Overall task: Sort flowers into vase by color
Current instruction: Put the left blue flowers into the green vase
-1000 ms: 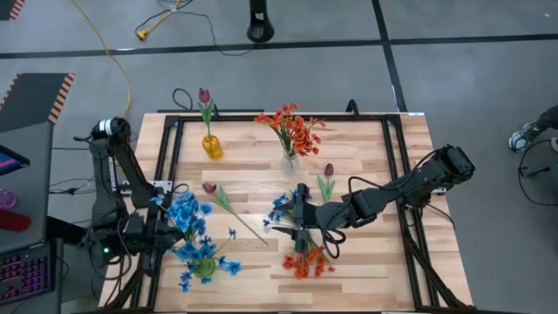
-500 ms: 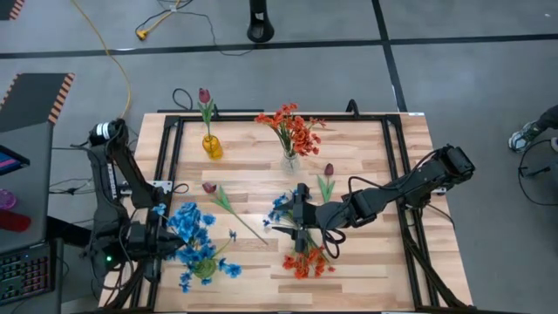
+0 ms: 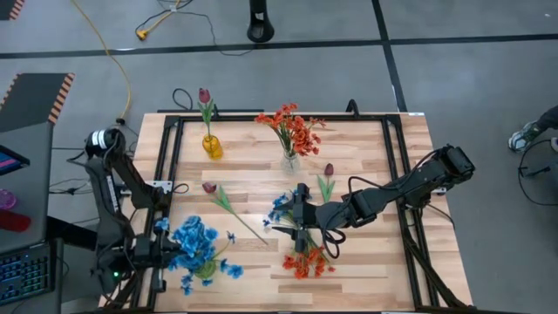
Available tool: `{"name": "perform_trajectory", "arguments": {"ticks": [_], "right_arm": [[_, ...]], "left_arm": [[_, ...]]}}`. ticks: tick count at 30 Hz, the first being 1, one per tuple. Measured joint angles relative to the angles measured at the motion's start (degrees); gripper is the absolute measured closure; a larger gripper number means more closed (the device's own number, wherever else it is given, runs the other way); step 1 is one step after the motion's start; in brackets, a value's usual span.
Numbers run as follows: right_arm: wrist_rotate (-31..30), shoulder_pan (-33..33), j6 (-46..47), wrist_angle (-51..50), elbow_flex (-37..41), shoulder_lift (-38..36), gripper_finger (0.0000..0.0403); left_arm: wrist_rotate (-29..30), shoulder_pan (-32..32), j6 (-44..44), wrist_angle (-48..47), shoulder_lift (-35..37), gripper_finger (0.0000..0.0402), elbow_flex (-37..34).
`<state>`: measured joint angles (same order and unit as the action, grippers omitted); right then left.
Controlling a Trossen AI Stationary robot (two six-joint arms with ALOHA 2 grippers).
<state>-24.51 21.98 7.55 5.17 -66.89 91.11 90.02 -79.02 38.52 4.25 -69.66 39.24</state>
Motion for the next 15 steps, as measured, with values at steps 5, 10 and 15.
{"name": "perform_trajectory", "arguments": {"ticks": [5,10,15], "right_arm": [[0.0,0.0,0.0,0.0,0.0,0.0,0.0127],[0.0,0.0,0.0,0.0,0.0,0.0,0.0127],[0.0,0.0,0.0,0.0,0.0,0.0,0.0127]], "left_arm": [[0.0,-0.1,1.2,0.0,-2.6,0.0402,0.0],[0.0,-0.1,1.6,-0.2,-4.2,0.0402,0.0],[0.0,-0.4,1.7,-1.3,-4.6,0.0402,0.0]]}}
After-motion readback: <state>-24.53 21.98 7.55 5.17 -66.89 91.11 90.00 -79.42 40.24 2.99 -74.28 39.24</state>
